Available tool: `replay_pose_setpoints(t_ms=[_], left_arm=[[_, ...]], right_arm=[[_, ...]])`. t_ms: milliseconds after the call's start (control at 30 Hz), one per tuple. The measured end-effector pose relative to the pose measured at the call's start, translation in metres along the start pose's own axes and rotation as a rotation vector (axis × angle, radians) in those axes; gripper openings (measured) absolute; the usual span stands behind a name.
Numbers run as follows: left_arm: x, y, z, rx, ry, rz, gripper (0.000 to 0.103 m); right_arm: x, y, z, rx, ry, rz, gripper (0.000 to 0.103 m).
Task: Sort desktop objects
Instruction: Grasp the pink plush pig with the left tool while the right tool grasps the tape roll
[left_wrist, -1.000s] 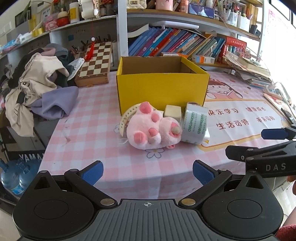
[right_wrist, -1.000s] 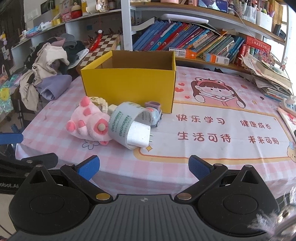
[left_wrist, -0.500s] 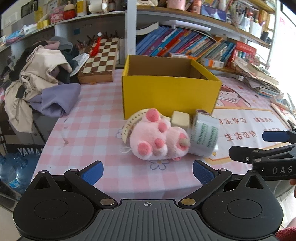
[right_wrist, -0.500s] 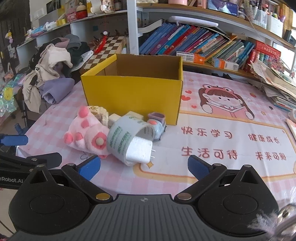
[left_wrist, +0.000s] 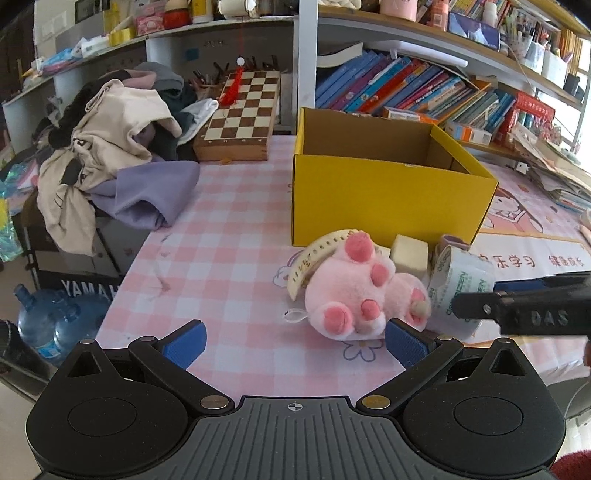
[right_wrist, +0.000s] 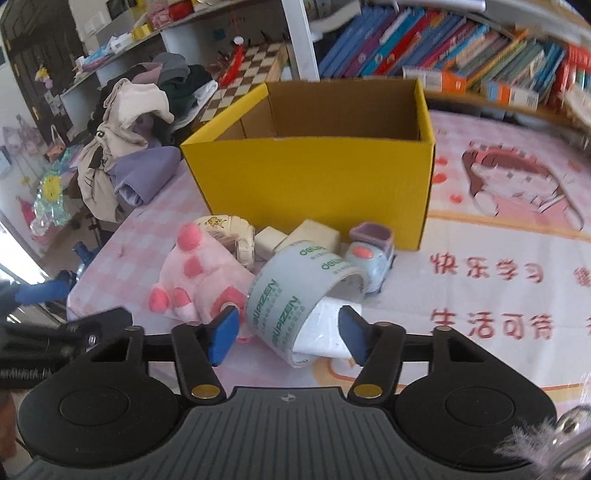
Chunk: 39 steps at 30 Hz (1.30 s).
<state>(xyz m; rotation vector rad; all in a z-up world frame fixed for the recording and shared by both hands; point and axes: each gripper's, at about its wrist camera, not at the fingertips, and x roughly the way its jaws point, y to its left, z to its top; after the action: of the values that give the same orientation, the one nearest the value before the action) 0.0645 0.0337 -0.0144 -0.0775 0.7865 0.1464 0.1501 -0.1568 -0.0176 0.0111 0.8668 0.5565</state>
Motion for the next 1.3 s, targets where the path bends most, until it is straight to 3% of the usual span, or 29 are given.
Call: replay_pose_setpoints(t_ms=[400, 533, 933, 1133, 1300], left_arm=[[0.019, -0.011, 0.004, 0.024, 0.051, -0.038, 0.103], [0.026, -0.018, 0.005, 0.034, 0.066, -0.058, 0.103], [0.04, -0.025, 0.007, 0.012, 0.081, -0.091, 0.103], [0.049, -0.025, 0.008, -0.003, 0.096, -0.105, 0.102], [0.057, -0.025, 0.011, 0.0, 0.092, -0.074, 0.096]], right_arm=[[0.009, -0.015, 0.013, 0.044, -0.014, 0.1, 0.026], [0.007, -0.021, 0.015, 0.044, -0.026, 0.075, 0.013], [-0.003, -0.035, 0.021, 0.035, -0.07, 0.031, 0.008], [-0.015, -0.018, 0.025, -0.07, -0.135, 0.055, 0.007], [-0.013, -0.014, 0.026, -0.11, -0.13, 0.036, 0.007]])
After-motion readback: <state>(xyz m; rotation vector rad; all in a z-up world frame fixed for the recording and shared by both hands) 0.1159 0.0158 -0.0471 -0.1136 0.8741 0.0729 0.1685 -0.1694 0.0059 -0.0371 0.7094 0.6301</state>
